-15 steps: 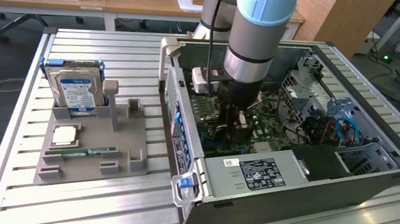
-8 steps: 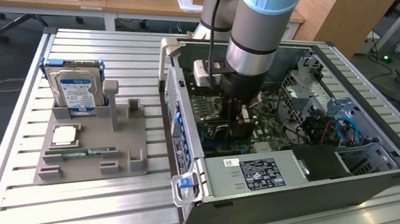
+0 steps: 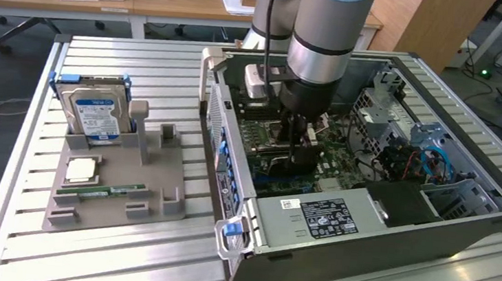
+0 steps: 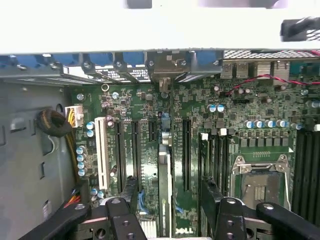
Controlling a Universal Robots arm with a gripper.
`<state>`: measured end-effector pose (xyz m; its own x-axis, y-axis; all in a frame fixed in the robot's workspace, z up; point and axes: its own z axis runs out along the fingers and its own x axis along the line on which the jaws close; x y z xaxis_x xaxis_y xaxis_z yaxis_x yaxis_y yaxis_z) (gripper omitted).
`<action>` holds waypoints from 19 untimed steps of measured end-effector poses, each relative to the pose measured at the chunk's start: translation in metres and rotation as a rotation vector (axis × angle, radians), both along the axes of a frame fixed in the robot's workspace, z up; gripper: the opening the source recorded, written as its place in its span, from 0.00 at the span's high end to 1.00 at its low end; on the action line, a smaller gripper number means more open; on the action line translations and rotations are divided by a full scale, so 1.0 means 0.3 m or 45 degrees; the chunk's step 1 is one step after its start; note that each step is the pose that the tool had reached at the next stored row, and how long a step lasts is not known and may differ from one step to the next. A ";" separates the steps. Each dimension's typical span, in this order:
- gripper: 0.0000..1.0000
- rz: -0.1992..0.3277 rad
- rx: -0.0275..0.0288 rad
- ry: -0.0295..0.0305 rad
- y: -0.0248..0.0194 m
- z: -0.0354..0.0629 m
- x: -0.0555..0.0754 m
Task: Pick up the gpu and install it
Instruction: 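Insert the gpu into the slot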
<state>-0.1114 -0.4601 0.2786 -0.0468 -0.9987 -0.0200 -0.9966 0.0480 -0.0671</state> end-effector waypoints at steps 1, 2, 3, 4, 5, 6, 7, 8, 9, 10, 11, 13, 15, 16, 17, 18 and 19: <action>0.37 0.000 -0.0008 0.0000 0.000 0.029 0.000; 0.37 0.000 -0.0008 0.0000 0.000 0.055 0.000; 0.37 0.000 -0.0006 -0.0002 0.000 0.056 0.000; 0.37 0.000 -0.0009 -0.0001 0.000 0.056 0.000; 0.37 0.000 -0.0019 0.0066 0.000 0.061 0.002; 0.37 0.000 -0.0020 0.0125 0.000 0.064 0.005; 0.37 0.000 -0.0020 0.0184 0.000 0.065 0.008; 0.37 0.000 -0.0021 0.0243 0.000 0.067 0.011; 0.37 0.000 -0.0021 0.0301 0.000 0.069 0.014; 0.37 0.000 -0.0021 0.0359 0.000 0.070 0.017; 0.37 0.000 -0.0023 0.0407 0.000 0.072 0.020; 0.37 0.000 -0.0021 0.0497 0.000 0.074 0.025; 0.37 0.000 -0.0019 0.0573 0.000 0.075 0.029; 0.37 0.000 -0.0019 0.0621 0.000 0.075 0.032; 0.37 0.000 -0.0020 0.0666 0.000 0.075 0.034; 0.37 0.000 -0.0021 0.0690 0.000 0.075 0.035; 0.37 0.000 -0.0020 0.0690 0.000 0.075 0.035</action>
